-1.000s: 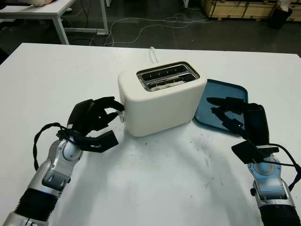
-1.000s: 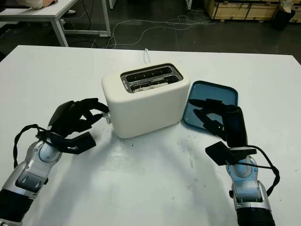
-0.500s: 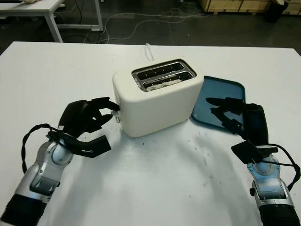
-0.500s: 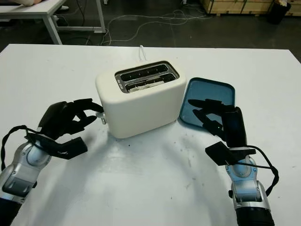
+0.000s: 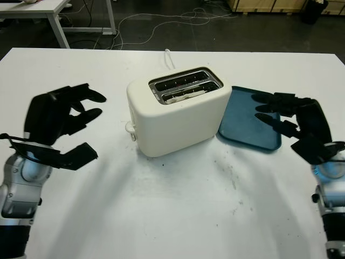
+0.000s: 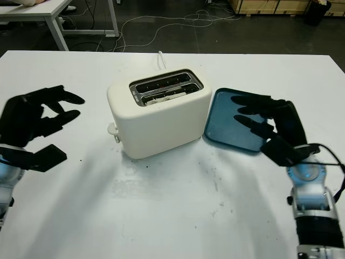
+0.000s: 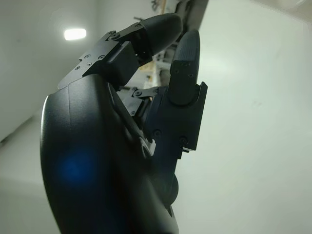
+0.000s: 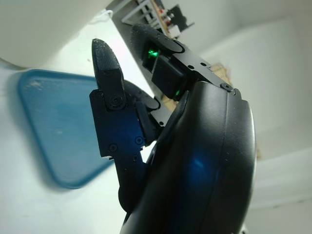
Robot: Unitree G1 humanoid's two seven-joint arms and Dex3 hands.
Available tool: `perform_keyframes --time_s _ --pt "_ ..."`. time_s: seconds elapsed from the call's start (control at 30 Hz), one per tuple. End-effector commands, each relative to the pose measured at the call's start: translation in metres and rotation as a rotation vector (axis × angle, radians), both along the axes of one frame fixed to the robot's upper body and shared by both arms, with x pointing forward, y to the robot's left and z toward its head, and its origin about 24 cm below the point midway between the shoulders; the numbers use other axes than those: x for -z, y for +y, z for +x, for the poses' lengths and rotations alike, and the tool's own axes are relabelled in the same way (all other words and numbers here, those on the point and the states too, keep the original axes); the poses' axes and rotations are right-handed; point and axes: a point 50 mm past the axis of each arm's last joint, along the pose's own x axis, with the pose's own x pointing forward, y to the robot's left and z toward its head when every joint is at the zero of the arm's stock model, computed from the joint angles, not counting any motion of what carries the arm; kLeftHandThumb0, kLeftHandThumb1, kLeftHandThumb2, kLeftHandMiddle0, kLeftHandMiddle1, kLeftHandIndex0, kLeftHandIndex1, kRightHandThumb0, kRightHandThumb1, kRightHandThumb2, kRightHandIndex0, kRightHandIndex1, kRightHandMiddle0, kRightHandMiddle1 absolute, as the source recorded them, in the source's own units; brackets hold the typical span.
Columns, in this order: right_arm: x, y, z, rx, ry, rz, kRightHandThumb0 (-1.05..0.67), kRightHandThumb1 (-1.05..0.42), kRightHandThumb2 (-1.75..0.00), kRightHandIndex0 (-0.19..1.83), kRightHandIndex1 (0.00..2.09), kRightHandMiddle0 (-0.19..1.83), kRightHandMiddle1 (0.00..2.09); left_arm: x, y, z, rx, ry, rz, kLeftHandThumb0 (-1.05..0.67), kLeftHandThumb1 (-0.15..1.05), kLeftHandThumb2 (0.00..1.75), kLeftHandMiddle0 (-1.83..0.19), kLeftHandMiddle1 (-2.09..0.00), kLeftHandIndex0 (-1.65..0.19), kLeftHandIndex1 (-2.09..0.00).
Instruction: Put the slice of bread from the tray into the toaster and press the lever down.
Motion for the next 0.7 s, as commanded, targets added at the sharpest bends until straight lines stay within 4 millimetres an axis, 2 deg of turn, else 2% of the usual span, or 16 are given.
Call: perform_keyframes --time_s 0.0,0.1,0.2,0.43,0.67 --pt "-0.015 -0.008 0.008 0.003 0.008 -0.047 -0.53 -0.89 0.00 0.91 0.06 0.81 0.00 -0.013 0.007 0.003 -0.025 0.004 0.077 -0.45 0.89 0.00 -0.75 -1.21 -0.87 -0.57" --pt "-0.030 -0.012 0.018 -0.004 0.025 -0.108 -0.57 -0.85 0.00 0.90 0.04 0.81 0.00 -0.020 0.014 0.010 -0.052 0.096 0.163 -0.50 0.89 0.00 -0.81 -0.99 -0.97 -0.35" --pt "-0.042 -0.010 0.026 -0.027 0.034 -0.151 -0.56 -0.82 0.00 0.90 0.02 0.79 0.00 -0.023 0.015 0.020 -0.048 0.155 0.213 -0.51 0.84 0.00 -0.86 -0.89 -1.03 -0.24" --pt "-0.056 0.000 0.045 -0.051 0.050 -0.297 -0.60 -0.83 0.00 0.96 0.03 0.84 0.02 -0.035 0.000 0.033 0.016 0.175 0.316 -0.47 0.81 0.00 -0.84 -0.91 -1.06 -0.19" --pt "-0.064 0.012 0.048 -0.097 0.063 -0.368 -0.62 -0.84 -0.01 0.94 0.01 0.83 0.00 -0.038 -0.012 0.036 0.063 0.159 0.312 -0.45 0.79 0.00 -0.85 -0.90 -1.07 -0.15"
